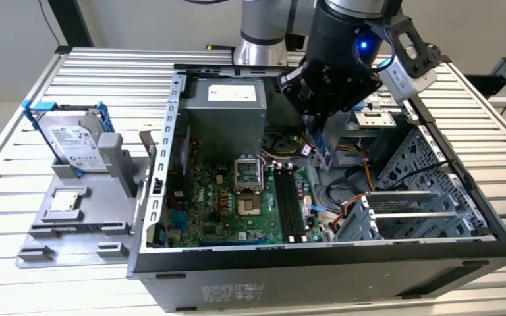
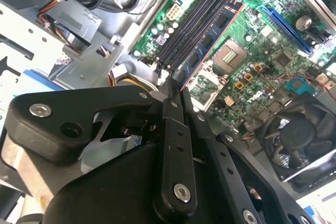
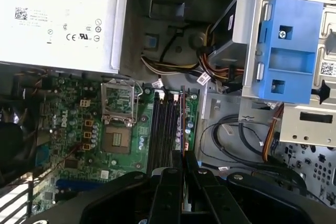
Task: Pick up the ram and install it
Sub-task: 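Insert the ram into the slot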
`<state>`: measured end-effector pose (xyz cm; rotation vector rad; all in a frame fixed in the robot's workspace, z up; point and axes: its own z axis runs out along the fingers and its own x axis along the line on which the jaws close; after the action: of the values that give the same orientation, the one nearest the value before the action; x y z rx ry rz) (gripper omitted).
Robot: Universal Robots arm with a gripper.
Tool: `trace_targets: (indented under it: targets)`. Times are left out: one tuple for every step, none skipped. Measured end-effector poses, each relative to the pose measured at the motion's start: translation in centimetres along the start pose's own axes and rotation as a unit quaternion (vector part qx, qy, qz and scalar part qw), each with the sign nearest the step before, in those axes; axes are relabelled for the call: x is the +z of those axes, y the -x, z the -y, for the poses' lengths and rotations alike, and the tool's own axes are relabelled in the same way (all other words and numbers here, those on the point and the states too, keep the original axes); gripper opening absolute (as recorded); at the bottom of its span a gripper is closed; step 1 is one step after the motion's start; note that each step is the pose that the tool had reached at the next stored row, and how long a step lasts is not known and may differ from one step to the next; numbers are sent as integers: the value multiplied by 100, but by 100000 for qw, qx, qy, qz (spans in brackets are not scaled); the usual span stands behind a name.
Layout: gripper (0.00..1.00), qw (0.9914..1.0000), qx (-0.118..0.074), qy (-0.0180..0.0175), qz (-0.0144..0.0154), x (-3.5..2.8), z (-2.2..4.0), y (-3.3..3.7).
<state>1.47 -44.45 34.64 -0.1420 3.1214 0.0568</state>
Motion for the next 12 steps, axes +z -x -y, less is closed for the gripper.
trace_targets:
  targets:
    - [0,100000,3,2,0,10,0,0]
    - [0,100000,2,-8,-2,18,1,0]
    - [0,100000,0,-22,-3,26,1,0]
    - [0,100000,0,-33,-3,34,1,0]
    - [0,100000,0,-49,-6,41,1,-1]
    - [0,100000,2,-58,-5,49,2,-1]
    - [0,100000,1,-71,-6,57,2,-1]
    - [0,100000,3,-95,-8,64,2,-1]
    - [0,100000,3,-117,-11,71,2,-1]
    - [0,100000,2,-154,-15,76,3,-1]
    - [0,100000,1,-183,-18,82,3,-2]
    - [0,100000,0,-197,-17,89,3,-2]
